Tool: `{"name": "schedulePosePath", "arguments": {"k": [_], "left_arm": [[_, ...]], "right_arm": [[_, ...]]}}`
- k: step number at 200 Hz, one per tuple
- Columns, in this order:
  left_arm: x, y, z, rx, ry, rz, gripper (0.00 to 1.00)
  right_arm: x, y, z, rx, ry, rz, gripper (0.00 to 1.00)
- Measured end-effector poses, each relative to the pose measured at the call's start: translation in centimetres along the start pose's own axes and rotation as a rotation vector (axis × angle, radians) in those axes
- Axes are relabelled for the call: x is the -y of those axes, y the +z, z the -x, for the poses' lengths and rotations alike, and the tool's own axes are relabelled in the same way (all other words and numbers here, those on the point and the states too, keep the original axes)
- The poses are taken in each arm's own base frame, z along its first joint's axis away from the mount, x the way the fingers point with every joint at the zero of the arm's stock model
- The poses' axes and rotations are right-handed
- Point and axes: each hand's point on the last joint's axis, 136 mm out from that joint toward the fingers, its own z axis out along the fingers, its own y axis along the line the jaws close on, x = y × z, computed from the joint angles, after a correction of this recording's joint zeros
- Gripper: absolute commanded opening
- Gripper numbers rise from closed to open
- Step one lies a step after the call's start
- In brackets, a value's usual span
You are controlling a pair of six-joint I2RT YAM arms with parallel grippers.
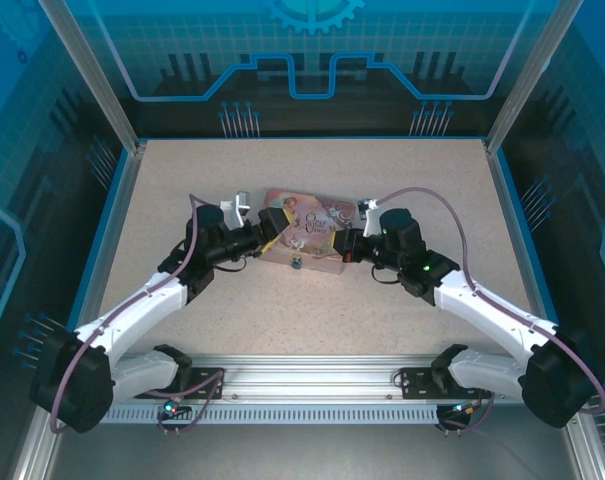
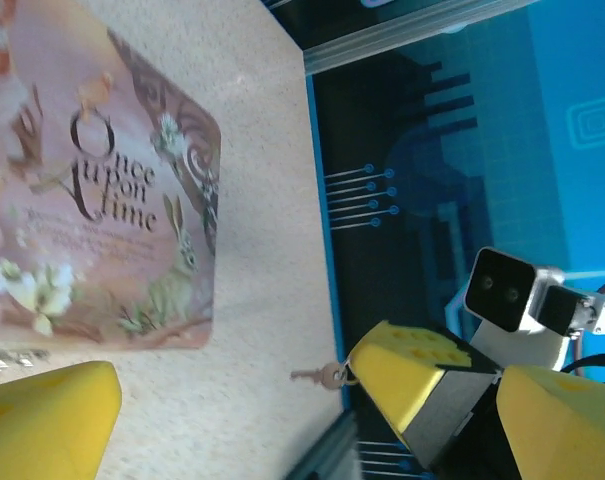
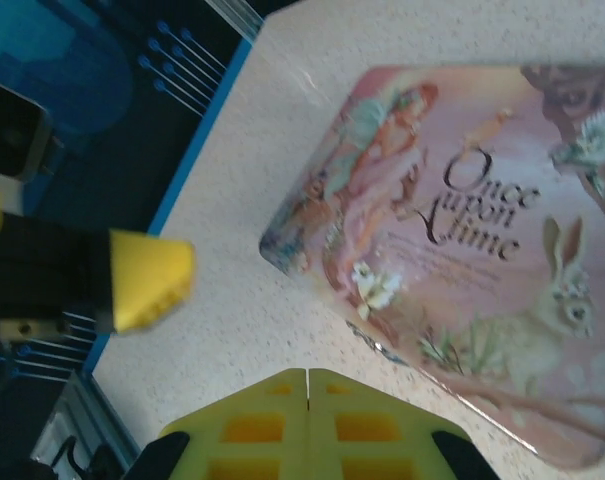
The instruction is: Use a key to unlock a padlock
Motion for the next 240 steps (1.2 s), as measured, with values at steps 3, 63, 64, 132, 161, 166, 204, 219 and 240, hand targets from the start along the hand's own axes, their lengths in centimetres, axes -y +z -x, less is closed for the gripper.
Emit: {"name": "schedulePosePath", "arguments": {"k": [3, 63, 64, 132, 161, 166, 204, 219, 240], "left_arm": [[-0.1, 0.1, -0.2, -0.002, -0.024, 0.0, 0.98], [-1.0, 1.7, -0.9, 0.051, -0.497, -0.029, 0.89], [-1.0, 1.7, -1.0, 0.051, -0.509, -0.03, 0.88], [-3.2, 4.1, -2.7, 0.084, -0.857, -0.055, 0.64], [-3.3, 4.7, -2.2, 0.123, -0.847, -0.087, 0.53], [-3.3, 4.8, -2.1, 0.13, -0.846, -0.093, 0.5], [-2.7, 5.2, -1.3, 0.161, -0.834, -0.15, 0.34], [-2.6, 5.1, -1.1, 0.172, -0.831, -0.164, 0.33], [-2.7, 4.9, -0.9, 0.184, -0.831, -0.171, 0.31]], "right_arm": [[-0.1, 0.1, 0.2, 0.007, -0.002, 0.005, 0.0], [-1.4, 2.9, 2.1, 0.036, -0.027, 0.067, 0.0], [-1.4, 2.9, 2.1, 0.035, -0.027, 0.068, 0.0], [-3.6, 5.4, 0.9, 0.0, -0.048, 0.143, 0.0], [-4.1, 5.7, 0.9, 0.0, -0.05, 0.153, 0.0], [-4.2, 5.7, 1.0, 0.001, -0.051, 0.158, 0.0], [-4.5, 5.7, 0.8, -0.002, -0.054, 0.163, 0.0], [-4.4, 5.6, 0.8, -0.004, -0.053, 0.158, 0.0], [-4.5, 5.3, 0.8, -0.004, -0.053, 0.155, 0.0]]}}
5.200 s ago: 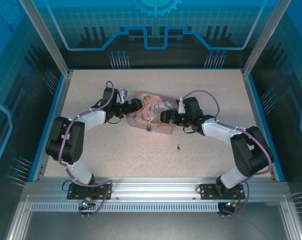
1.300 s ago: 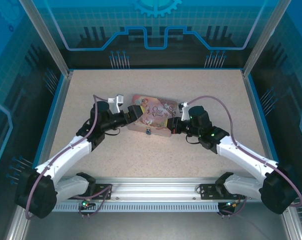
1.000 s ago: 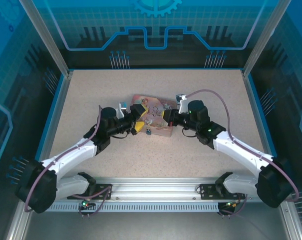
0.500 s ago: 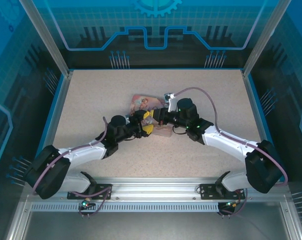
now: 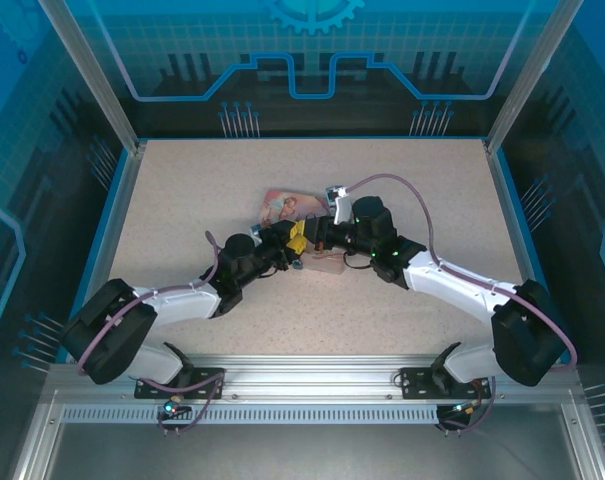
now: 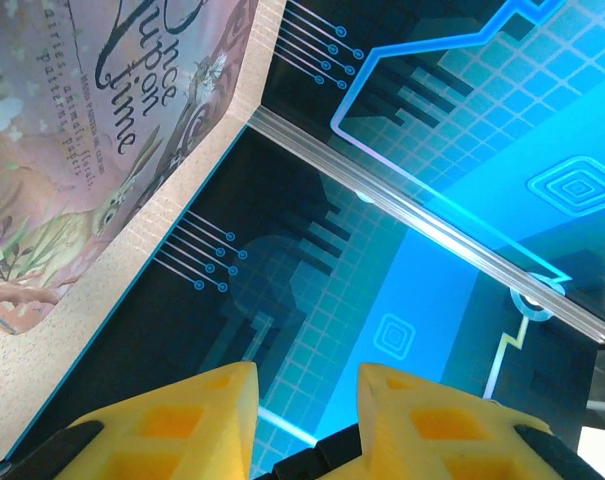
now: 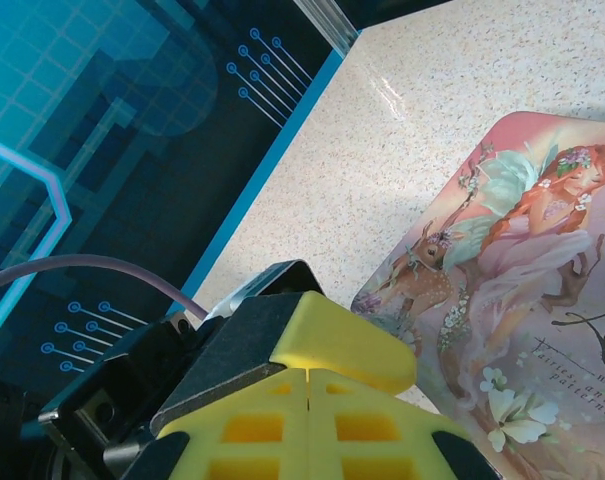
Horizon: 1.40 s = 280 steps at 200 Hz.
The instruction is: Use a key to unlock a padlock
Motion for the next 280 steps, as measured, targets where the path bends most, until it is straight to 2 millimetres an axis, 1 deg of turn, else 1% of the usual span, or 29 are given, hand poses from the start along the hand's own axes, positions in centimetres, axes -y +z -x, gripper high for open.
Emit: {"name": "schedulePosePath", "arguments": {"k": [44, 64, 69, 85, 94, 117, 143, 170, 187, 210, 228, 258, 280], "left_arm": [[0.1, -0.1, 0.3, 0.015, 0.0, -0.009, 0.19], [0.1, -0.1, 0.4, 0.017, 0.0, -0.011, 0.18], [0.1, -0.1, 0.4, 0.018, 0.0, -0.011, 0.19], [0.1, -0.1, 0.4, 0.018, 0.0, -0.011, 0.33], [0.0, -0.1, 0.4, 0.018, 0.0, -0.01, 0.38], [0.0, -0.4, 0.3, 0.021, 0.0, -0.004, 0.45], [0.6, -1.2, 0.3, 0.041, 0.0, -0.014, 0.51], [1.7, -2.2, -0.1, 0.053, 0.0, -0.027, 0.54], [2.1, -2.7, -0.2, 0.057, 0.0, -0.033, 0.56], [2.1, -3.0, -0.1, 0.069, 0.0, -0.025, 0.58], [1.9, -3.1, 0.0, 0.076, -0.001, -0.016, 0.59], [2.0, -3.1, 0.3, 0.091, -0.001, -0.023, 0.59], [2.2, -3.1, 0.5, 0.107, -0.001, -0.033, 0.58]], "right_arm": [[0.3, -0.7, -0.4, -0.006, 0.002, -0.024, 0.0], [0.6, -0.7, -0.7, -0.017, 0.007, -0.035, 0.0], [0.7, -0.7, -0.8, -0.02, 0.008, -0.037, 0.0], [0.9, -0.8, -1.1, -0.025, 0.01, -0.043, 0.0], [1.0, -0.8, -1.1, -0.025, 0.01, -0.047, 0.0], [0.9, -1.0, -0.9, -0.017, 0.0, -0.05, 0.0], [0.7, -1.3, -0.4, 0.005, -0.011, -0.052, 0.0], [0.2, -1.2, 0.5, 0.04, -0.022, -0.029, 0.0], [-0.2, -0.6, 0.8, 0.055, -0.024, -0.011, 0.0], [-0.5, 0.6, 0.8, 0.05, -0.023, 0.001, 0.0], [-1.1, 1.3, 1.1, 0.053, -0.027, 0.019, 0.0], [-2.3, 2.0, 1.8, 0.069, -0.037, 0.051, 0.0], [-2.7, 2.2, 1.5, 0.065, -0.03, 0.062, 0.0]]}}
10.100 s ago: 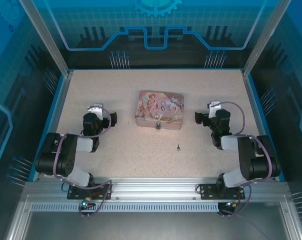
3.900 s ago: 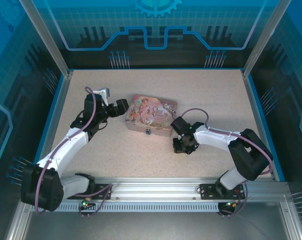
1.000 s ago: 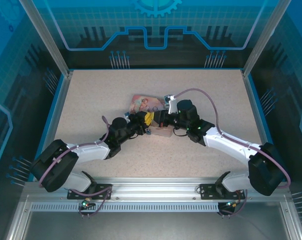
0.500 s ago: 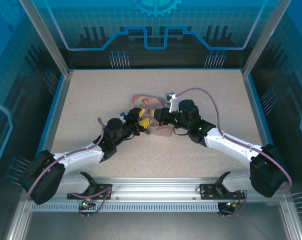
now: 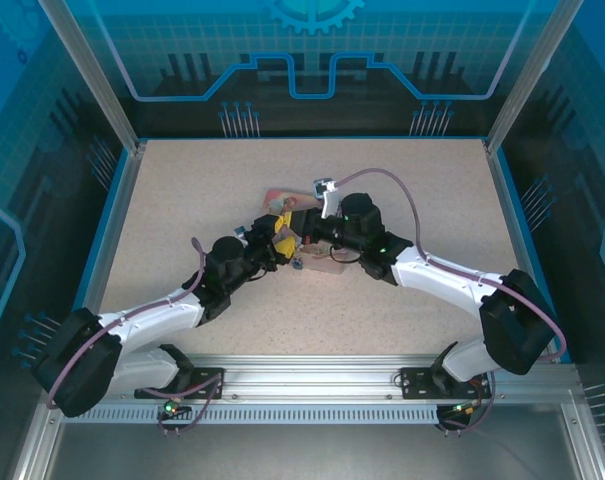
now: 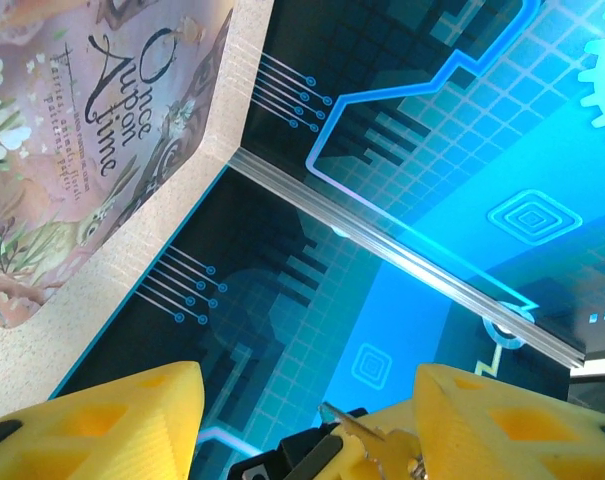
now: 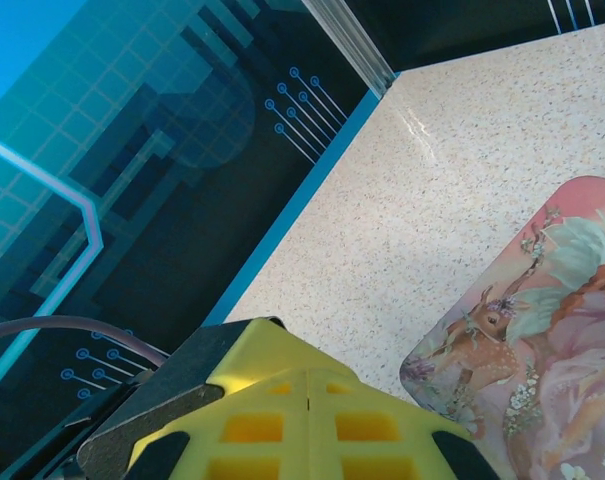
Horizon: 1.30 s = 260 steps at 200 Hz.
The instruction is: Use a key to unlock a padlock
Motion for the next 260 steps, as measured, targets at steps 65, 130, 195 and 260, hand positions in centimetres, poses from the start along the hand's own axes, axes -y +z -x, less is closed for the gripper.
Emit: {"name": "schedulePosePath", "arguments": {"k": [65, 130, 195, 260], "left_arm": [[0.6, -0.1, 0.6, 0.035, -0.001, -0.035, 0.48], [0.5, -0.1, 0.9, 0.049, 0.0, -0.038, 0.32], [0.8, -0.1, 0.7, 0.041, -0.001, -0.054, 0.17], [0.9, -1.3, 3.0, 0.099, 0.022, -0.039, 0.49]], "right_arm": [[0.1, 0.1, -2.3, -0.039, 0.036, -0.002, 0.0], [0.3, -1.1, -3.3, -0.041, 0.049, -0.02, 0.0], [0.9, -1.4, -3.5, -0.043, 0.053, -0.053, 0.0], [2.2, -2.3, -3.1, -0.057, 0.052, -0.101, 0.0]]}}
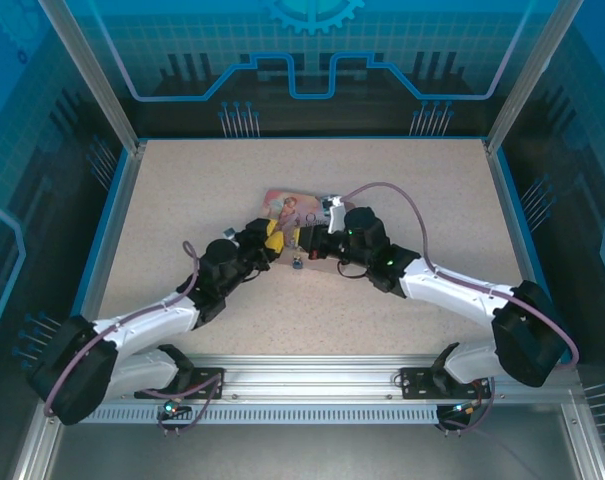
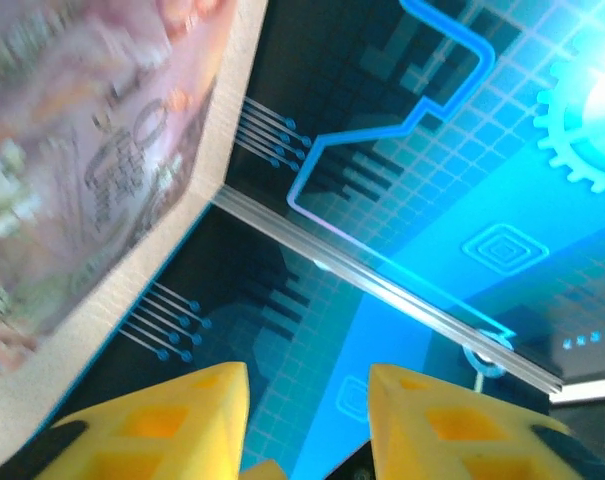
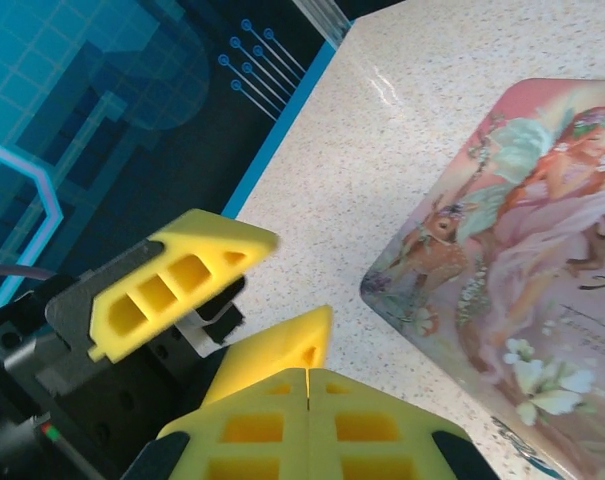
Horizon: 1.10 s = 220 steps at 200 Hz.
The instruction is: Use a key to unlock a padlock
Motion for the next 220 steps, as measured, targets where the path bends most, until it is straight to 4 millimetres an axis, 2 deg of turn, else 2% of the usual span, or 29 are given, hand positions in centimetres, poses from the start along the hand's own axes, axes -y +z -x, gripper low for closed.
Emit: {"name": "schedulePosePath", "arguments": {"k": [25, 51, 72, 86, 121, 141, 176, 194, 220], "left_arm": [[0.9, -1.4, 1.9, 0.061, 0.168, 0.023, 0.62], [2.3, -2.5, 1.2, 0.058, 0.488, 0.055, 0.71], [4.1, -2.8, -0.7, 0.012, 0.799, 0.037, 0.73], [4.6, -2.9, -2.5, -0.048, 1.012, 0.015, 0.74], [3.4, -3.3, -6.9, -0.224, 1.5, -0.078, 0.76], [2.9, -3.3, -8.3, -0.276, 1.707, -0.165, 0.78], [1.5, -2.4, -8.5, -0.289, 1.952, -0.248, 0.81], [1.0, -1.7, -8.3, -0.288, 2.023, -0.258, 0.81], [1.2, -1.0, -8.5, -0.263, 2.081, -0.296, 0.8]], "right_arm": [[0.8, -0.6, 1.1, 0.0, 0.009, -0.038, 0.0], [0.5, -1.2, 2.6, 0.014, 0.015, -0.041, 0.0], [0.5, -1.7, 3.5, 0.014, 0.023, -0.048, 0.0], [0.4, -1.8, 4.1, 0.012, 0.028, -0.051, 0.0], [-0.4, -2.2, 4.6, -0.005, 0.032, -0.042, 0.0], [-1.0, -2.5, 4.9, -0.013, 0.034, -0.036, 0.0], [-2.0, -3.1, 5.5, -0.02, 0.041, -0.015, 0.0], [-2.4, -3.3, 5.6, -0.032, 0.043, -0.008, 0.0], [-2.6, -3.4, 5.4, -0.045, 0.052, -0.003, 0.0]]}}
